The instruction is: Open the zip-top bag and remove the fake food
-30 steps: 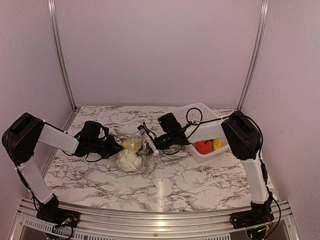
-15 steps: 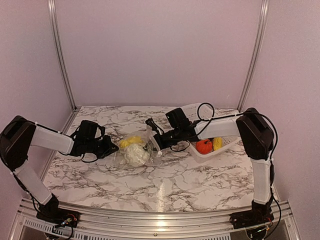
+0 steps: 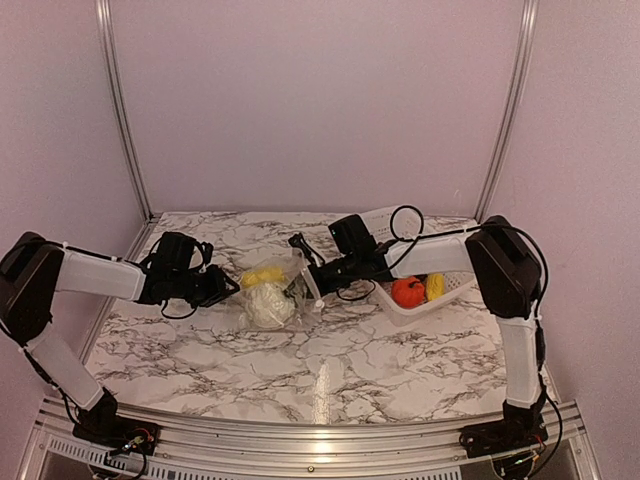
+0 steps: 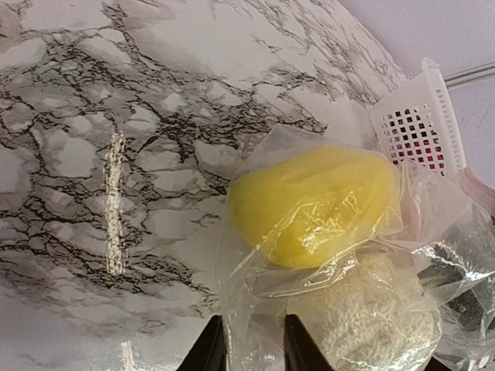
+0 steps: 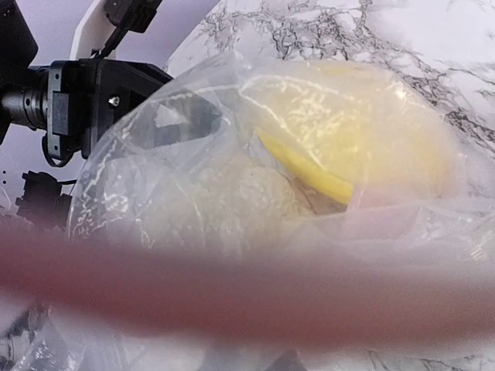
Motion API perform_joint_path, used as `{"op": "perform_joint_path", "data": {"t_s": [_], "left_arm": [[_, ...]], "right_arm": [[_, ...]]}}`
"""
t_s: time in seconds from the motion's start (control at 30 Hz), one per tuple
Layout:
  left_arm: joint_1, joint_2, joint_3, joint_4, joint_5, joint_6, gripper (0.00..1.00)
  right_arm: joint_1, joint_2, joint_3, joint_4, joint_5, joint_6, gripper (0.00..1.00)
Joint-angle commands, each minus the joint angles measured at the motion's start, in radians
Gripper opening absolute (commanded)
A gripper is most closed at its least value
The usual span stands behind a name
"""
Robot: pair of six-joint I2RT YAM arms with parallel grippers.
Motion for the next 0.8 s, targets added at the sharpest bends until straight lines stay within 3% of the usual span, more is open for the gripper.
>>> {"op": "perform_joint_path", "data": {"t_s": [0.0,0.1,0.3,0.43,0.57,0.67,0.77], "left_arm": [[0.004,-0.003,0.022,-0.04,0.024,0.027,0.35],[0.014,-0.055,-0.029,-0.008,0.017,-0.024,0.52],[0.028,-0.14,-0.12,0.005,0.022,-0.064,0.76],[0.016,-0.122,-0.15,0.035,0.067,-0.085,0.83],[0.0,-0.057,-0.124,0.063,0.072,-0.089,0.81],[-0.009,0.004,-0.088,0.078,0.076,-0.103,0.7],[-0.009,0.058,-0.066,0.063,0.068,-0.109,0.48]], "right_arm": [[0.013,0.046,0.067,0.002,0.041,0.043,0.0],[0.016,0.055,0.053,0.049,0.082,0.085,0.0],[0.02,0.053,0.018,0.11,0.087,0.154,0.0],[0.037,0.061,0.015,0.127,0.061,0.167,0.0],[0.046,0.07,0.015,0.132,0.035,0.176,0.06],[0.046,0.075,0.014,0.136,0.006,0.18,0.31],[0.041,0.077,0.015,0.123,-0.025,0.166,0.5]]}}
